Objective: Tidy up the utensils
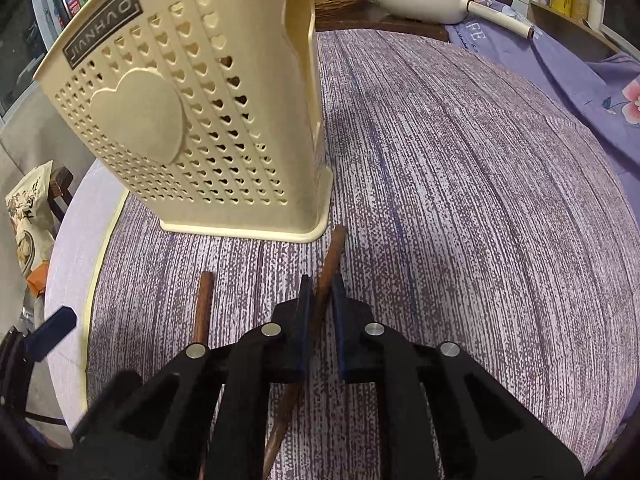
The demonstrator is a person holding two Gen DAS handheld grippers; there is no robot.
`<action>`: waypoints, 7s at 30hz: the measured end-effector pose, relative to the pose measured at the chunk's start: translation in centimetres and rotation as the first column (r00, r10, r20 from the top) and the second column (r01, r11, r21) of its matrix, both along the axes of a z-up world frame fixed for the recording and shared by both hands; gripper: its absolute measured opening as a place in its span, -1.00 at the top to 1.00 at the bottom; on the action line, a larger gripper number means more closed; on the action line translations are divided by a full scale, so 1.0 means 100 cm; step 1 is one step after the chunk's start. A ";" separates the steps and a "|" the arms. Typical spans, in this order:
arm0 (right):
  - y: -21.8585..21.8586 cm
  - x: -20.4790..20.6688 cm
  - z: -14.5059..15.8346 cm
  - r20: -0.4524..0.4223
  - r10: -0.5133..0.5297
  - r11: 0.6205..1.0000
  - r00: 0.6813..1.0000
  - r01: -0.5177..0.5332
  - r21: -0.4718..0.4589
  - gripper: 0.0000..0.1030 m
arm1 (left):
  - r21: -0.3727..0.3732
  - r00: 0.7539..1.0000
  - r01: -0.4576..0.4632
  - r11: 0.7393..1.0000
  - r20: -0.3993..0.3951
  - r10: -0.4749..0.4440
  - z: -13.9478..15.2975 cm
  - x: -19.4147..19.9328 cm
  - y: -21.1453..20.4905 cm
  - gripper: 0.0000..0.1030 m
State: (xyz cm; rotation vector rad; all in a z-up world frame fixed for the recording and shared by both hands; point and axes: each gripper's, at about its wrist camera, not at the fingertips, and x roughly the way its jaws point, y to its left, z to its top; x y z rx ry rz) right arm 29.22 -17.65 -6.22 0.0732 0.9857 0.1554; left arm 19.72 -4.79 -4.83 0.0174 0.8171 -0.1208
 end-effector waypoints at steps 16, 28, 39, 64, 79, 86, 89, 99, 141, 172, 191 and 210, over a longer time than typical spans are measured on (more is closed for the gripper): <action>-0.042 -0.006 0.012 0.040 -0.052 0.992 0.998 0.047 0.113 0.80 | -0.056 0.995 0.053 0.997 -0.087 -0.058 -0.014 0.020 -0.027 -0.12; -0.049 -0.027 0.027 0.112 -0.029 0.994 0.993 0.017 0.104 0.80 | 0.007 0.993 0.055 0.998 -0.109 -0.054 -0.020 0.047 -0.048 0.49; -0.050 -0.035 0.030 0.123 -0.017 0.992 0.992 0.001 0.130 0.81 | -0.006 0.993 0.044 0.999 -0.107 -0.044 -0.020 0.050 -0.047 0.82; -0.057 -0.068 0.088 0.255 0.061 0.946 0.965 -0.137 0.295 0.85 | -0.195 0.992 0.108 0.975 0.091 -0.092 0.071 -0.004 -0.003 0.86; -0.054 -0.110 0.152 0.380 0.122 0.926 0.917 -0.243 0.289 0.85 | -0.181 0.969 0.135 0.974 0.229 -0.092 0.128 -0.035 0.012 0.86; -0.048 -0.112 0.177 0.428 0.142 0.927 0.893 -0.272 0.260 0.85 | -0.181 0.957 0.124 0.976 0.282 -0.069 0.152 -0.036 0.023 0.86; -0.043 -0.108 0.187 0.442 0.152 0.930 0.884 -0.279 0.239 0.85 | -0.179 0.951 0.123 0.976 0.302 -0.064 0.160 -0.034 0.024 0.86; -0.034 -0.093 0.230 0.480 0.183 0.942 0.858 -0.293 0.164 0.86 | -0.153 0.930 0.135 0.979 0.360 -0.072 0.196 -0.025 0.022 0.86; -0.020 0.020 0.231 0.449 0.084 0.973 0.889 -0.170 0.155 0.86 | -0.153 0.956 0.026 0.988 0.292 0.019 0.190 0.079 0.018 0.86; -0.045 -0.110 0.144 0.573 -0.008 0.997 0.819 -0.039 0.071 -0.51 | -0.154 0.888 -0.060 0.986 0.443 0.123 0.098 -0.060 0.052 -0.88; -0.036 -0.264 0.065 0.662 0.099 0.995 0.743 -0.093 -0.045 -0.89 | -0.118 0.869 -0.070 0.990 0.480 0.119 0.044 -0.167 0.043 -0.88; -0.045 -0.282 0.074 0.692 0.080 0.996 0.717 -0.081 -0.031 -0.89 | -0.139 0.846 -0.047 0.989 0.521 0.113 0.047 -0.183 0.038 -0.88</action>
